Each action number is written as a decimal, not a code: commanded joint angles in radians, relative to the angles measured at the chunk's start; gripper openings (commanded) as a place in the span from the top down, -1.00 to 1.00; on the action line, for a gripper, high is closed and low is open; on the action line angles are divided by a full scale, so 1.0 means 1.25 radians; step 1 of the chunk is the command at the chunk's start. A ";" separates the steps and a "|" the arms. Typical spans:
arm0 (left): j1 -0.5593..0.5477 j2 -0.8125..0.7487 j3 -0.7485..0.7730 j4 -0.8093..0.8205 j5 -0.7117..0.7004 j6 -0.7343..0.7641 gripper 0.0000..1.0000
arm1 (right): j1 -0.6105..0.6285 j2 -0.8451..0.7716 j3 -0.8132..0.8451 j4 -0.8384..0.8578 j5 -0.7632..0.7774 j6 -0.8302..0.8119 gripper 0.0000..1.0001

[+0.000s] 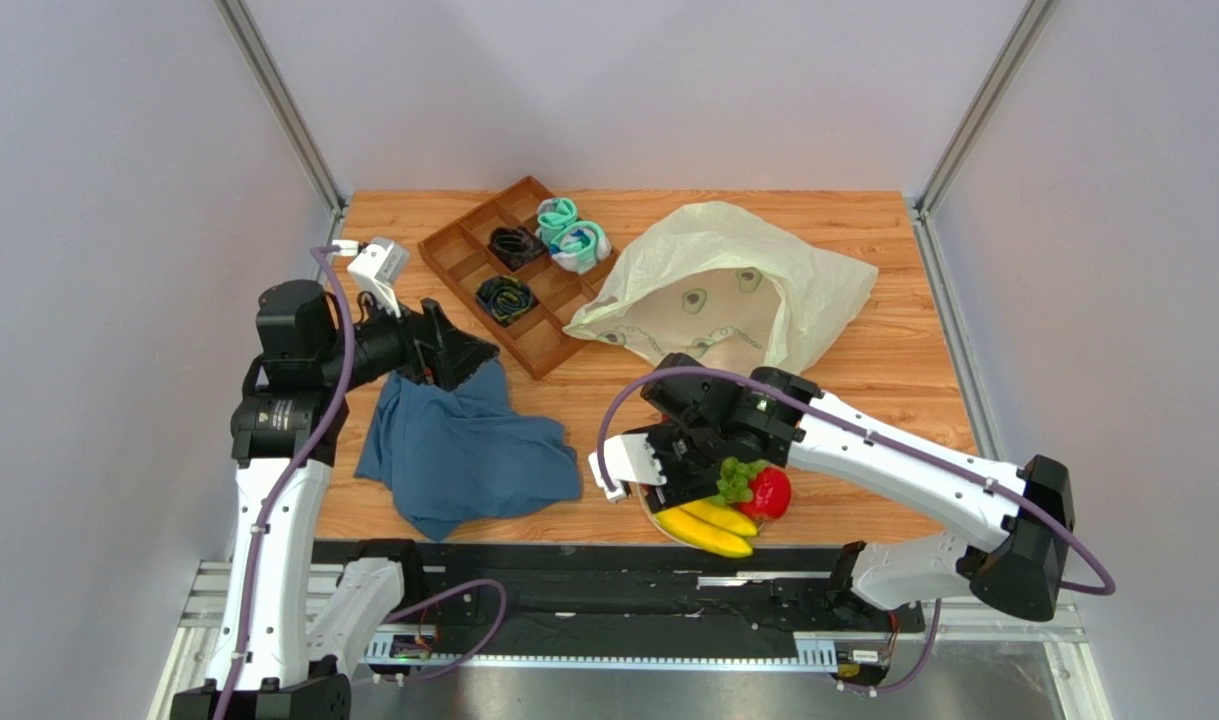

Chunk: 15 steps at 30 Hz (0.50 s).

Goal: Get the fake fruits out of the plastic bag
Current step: Place the fake fruit on the plate.

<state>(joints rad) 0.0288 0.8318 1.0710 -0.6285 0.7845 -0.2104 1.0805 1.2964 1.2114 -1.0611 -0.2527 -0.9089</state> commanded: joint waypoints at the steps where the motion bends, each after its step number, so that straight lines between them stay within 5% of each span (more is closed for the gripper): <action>1: 0.006 0.009 0.040 0.034 0.012 -0.013 -0.98 | -0.063 0.007 -0.001 0.019 0.021 0.024 0.30; 15: 0.006 0.024 0.016 0.067 0.015 -0.028 -0.98 | -0.088 0.056 -0.025 0.092 0.033 0.045 0.15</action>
<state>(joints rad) 0.0288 0.8696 1.0782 -0.5835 0.7849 -0.2314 0.9726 1.3495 1.1934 -1.0195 -0.2344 -0.8783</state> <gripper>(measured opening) 0.992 0.539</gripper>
